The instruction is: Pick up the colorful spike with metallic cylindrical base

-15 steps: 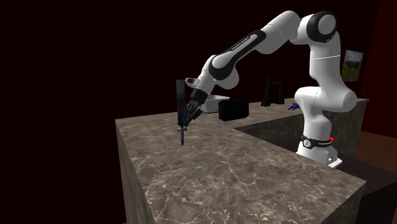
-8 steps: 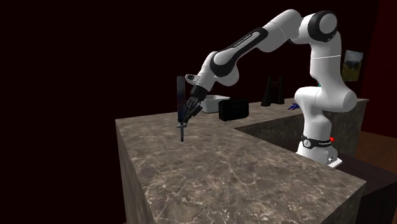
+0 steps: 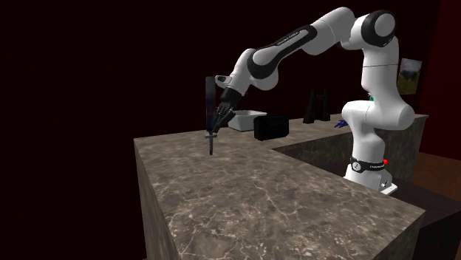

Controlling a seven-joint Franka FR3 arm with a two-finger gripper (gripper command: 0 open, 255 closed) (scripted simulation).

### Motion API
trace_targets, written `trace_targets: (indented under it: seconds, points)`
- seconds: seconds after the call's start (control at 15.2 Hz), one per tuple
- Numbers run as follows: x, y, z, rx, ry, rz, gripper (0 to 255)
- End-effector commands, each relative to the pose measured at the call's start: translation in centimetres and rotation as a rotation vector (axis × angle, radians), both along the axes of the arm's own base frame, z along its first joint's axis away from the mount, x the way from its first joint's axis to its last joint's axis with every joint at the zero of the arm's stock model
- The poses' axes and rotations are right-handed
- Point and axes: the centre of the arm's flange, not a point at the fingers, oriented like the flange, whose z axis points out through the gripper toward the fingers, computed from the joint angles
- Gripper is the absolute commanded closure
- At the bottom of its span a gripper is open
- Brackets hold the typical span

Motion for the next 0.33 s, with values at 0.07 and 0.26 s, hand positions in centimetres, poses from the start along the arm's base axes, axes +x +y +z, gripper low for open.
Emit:
trace_targets:
  seconds: [0.07,0.26]
  points:
    - [0.0,0.0,1.7,0.0,0.0,0.0,255]
    - [0.0,0.0,2.3,0.0,0.0,0.0,255]
